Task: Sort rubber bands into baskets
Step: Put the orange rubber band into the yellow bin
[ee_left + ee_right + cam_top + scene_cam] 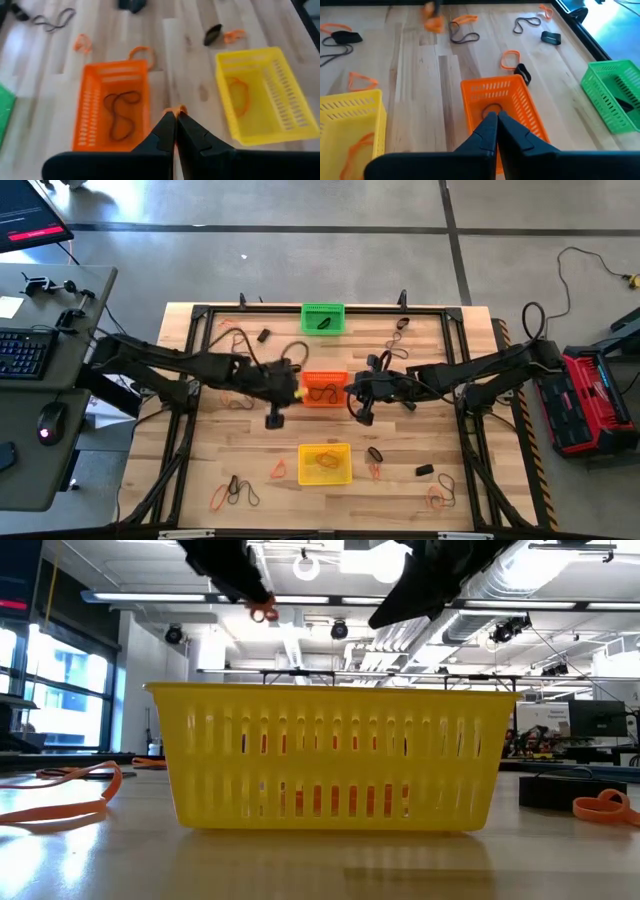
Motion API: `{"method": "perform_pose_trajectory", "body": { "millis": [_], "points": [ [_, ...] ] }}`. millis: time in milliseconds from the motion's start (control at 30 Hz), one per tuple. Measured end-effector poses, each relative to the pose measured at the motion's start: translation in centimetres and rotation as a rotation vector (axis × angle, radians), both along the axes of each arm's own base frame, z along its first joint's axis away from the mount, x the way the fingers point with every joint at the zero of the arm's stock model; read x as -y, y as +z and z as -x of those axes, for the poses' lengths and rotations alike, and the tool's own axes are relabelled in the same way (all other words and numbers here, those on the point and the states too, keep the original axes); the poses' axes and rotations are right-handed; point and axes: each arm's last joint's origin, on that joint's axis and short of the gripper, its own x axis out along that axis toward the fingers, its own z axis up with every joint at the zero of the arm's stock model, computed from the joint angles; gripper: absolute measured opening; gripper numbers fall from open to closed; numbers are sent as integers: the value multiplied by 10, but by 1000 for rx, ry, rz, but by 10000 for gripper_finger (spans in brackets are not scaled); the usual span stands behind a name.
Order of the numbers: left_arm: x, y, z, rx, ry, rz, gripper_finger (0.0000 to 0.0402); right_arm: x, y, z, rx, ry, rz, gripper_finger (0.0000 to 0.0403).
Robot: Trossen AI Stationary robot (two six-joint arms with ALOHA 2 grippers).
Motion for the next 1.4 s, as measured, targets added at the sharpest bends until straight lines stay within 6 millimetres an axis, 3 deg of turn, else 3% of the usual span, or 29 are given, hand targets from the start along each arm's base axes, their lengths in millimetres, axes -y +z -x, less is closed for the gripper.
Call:
{"method": "perform_pose_trajectory", "body": {
  "millis": [200, 467, 700, 1000, 1400],
  "points": [
    [27, -8, -31, -81, -82, -22, 0, 0, -2, 2, -32, 0, 6, 0],
    [45, -27, -63, -234, -177, -83, 0, 1, -3, 6, -63, -7, 3, 0],
    [63, -32, -73, -282, -409, -180, 0, 1, 3, 12, -57, -17, -15, 0],
    [92, -49, -69, -262, -943, -383, 0, -5, 11, 19, -25, -9, -45, 0],
    [103, -83, -90, -239, -1086, -462, 0, -8, 10, 20, -30, -8, -55, 0]
  ]
}}
